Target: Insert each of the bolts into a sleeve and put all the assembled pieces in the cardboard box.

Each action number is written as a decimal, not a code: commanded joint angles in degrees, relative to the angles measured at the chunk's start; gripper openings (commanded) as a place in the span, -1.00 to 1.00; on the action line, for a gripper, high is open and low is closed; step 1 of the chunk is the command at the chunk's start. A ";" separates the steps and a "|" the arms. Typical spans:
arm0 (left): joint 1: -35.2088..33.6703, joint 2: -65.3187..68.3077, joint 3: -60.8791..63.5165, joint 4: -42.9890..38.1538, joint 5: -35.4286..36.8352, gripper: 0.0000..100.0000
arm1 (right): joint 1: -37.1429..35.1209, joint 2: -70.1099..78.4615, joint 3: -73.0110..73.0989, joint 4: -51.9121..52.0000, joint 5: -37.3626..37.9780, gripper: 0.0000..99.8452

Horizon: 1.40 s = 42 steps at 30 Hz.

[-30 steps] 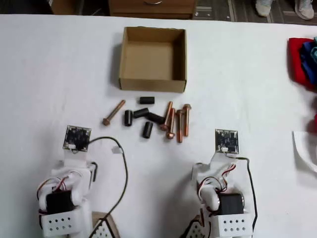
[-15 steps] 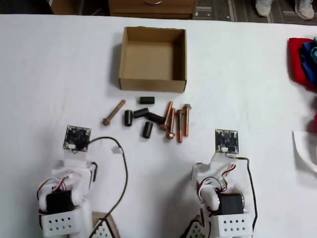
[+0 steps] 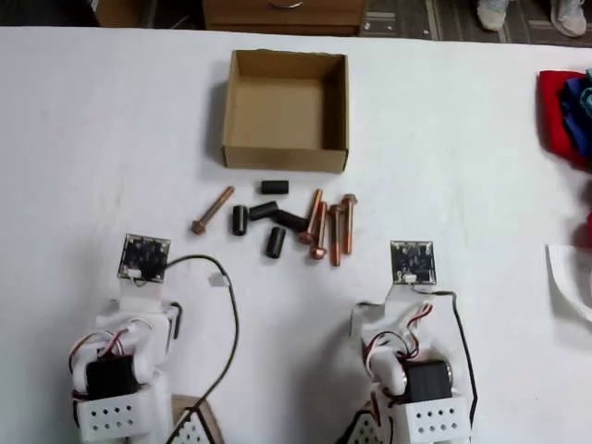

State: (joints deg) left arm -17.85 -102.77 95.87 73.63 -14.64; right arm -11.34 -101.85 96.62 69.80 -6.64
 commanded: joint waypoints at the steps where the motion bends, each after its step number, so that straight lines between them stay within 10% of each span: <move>1: -0.35 -0.26 1.27 -0.88 -0.53 -0.62 | -0.92 -0.75 0.35 -8.40 -0.18 -0.96; 22: -0.35 -0.26 1.27 -0.88 -0.53 -0.62 | 1.10 3.65 -14.51 -15.43 19.60 -0.74; 42: -0.35 -0.26 1.27 -0.88 -0.53 -0.62 | -14.90 102.81 -86.24 7.25 26.11 -0.73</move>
State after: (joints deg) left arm -17.85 -102.77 95.87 73.63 -14.64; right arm -24.62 -12.97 20.92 74.99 19.47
